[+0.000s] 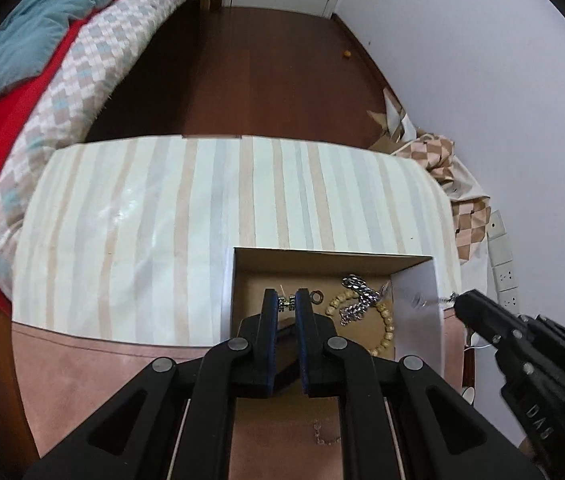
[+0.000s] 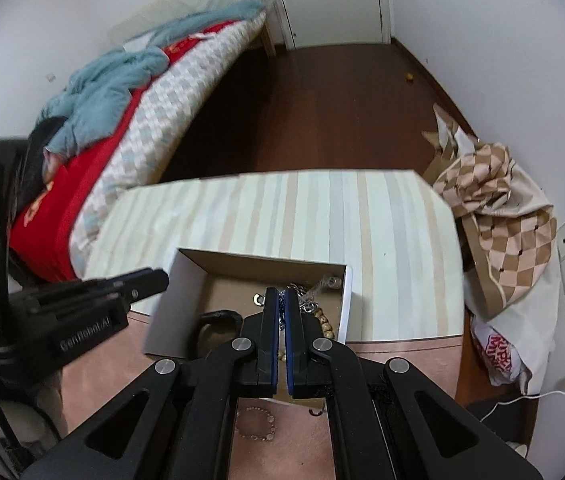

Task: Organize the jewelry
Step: 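Carry thin chain into box with right gripper while left drops earring there, then lift both grippers out of the box toward the remaining jewelry, then grasp silver link bracelet with left gripper while right grasps small dark ring, then carry bracelet into white box with left gripper while right carries ring there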

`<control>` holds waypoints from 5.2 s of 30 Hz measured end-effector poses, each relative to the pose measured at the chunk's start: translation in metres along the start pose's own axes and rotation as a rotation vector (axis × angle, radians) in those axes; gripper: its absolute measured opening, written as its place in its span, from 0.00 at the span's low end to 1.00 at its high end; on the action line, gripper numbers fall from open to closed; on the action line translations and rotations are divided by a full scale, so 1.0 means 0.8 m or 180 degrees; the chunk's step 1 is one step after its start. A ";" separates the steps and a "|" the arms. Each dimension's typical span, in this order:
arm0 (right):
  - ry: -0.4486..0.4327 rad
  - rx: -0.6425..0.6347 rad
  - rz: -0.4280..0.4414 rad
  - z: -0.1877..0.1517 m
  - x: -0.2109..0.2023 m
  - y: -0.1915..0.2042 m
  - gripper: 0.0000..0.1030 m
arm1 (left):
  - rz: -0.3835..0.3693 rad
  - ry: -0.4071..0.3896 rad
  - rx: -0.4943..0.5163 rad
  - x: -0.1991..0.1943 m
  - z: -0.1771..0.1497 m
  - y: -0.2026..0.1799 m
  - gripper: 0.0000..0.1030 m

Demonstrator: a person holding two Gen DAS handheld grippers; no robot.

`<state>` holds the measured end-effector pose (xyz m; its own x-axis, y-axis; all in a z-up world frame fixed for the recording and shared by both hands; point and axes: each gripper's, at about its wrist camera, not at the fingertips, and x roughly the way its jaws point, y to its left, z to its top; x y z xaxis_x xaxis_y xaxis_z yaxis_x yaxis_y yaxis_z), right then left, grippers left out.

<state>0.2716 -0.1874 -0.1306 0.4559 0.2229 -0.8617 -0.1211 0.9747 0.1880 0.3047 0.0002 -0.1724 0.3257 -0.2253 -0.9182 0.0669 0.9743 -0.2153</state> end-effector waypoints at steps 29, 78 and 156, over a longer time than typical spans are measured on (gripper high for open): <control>0.0397 0.0081 -0.0611 -0.059 0.014 -0.017 0.96 | 0.0945 -0.0529 0.0103 -0.056 -0.063 0.009 1.00; 0.0070 0.0448 -0.0328 -0.174 -0.027 -0.050 0.60 | 0.1229 -0.0387 -0.0291 -0.054 -0.198 0.036 1.00; 0.0443 0.0423 0.0346 -0.013 0.043 -0.029 0.13 | 0.0124 0.0042 0.0170 -0.012 0.016 -0.005 0.05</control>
<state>0.2810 -0.2027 -0.1691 0.3192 0.3311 -0.8880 -0.0416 0.9410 0.3360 0.3132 -0.0017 -0.1583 0.3167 -0.1869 -0.9299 0.1048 0.9813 -0.1615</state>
